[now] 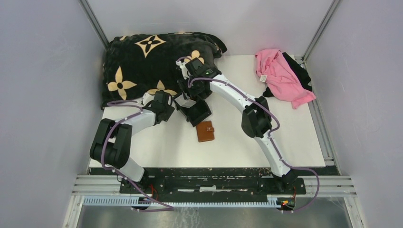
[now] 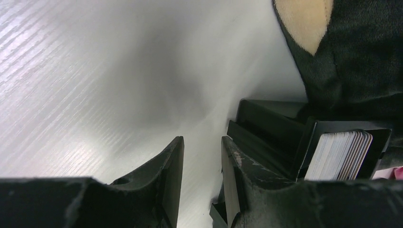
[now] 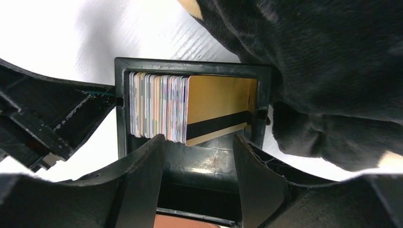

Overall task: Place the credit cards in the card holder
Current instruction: Pick up the credit card from the storage box.

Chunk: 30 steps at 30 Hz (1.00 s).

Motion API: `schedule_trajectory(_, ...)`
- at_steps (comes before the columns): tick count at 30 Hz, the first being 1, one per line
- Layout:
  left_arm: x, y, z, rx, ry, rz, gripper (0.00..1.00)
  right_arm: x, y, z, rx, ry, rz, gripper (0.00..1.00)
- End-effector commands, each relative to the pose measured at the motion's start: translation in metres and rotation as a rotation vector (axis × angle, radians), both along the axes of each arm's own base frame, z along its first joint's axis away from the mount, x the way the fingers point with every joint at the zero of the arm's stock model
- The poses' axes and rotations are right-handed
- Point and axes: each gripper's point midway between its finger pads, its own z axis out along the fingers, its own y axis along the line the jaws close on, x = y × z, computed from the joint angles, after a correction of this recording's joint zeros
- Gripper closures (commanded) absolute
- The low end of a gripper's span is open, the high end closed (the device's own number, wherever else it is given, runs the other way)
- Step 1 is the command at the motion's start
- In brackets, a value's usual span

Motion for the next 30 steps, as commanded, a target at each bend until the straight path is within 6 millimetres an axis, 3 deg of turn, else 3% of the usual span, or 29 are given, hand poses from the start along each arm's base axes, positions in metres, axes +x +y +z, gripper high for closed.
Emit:
schedule_trajectory(1,0.017,-0.009,0.012,0.010,-0.044,-0.067,0.58,0.005,0.017,0.018,0.082,-0.012,0.010,0.39)
schedule_trajectory(13,0.021,-0.011,0.011,0.033,-0.035,-0.106,0.59,0.018,0.022,-0.005,0.143,0.059,-0.018,0.37)
schedule_trajectory(21,0.022,-0.013,0.010,0.034,-0.036,-0.116,0.58,0.012,0.024,-0.028,0.161,0.148,-0.018,0.38)
schedule_trajectory(30,0.024,-0.018,0.007,0.017,-0.034,-0.137,0.58,0.004,0.034,-0.019,0.218,0.186,0.002,0.51)
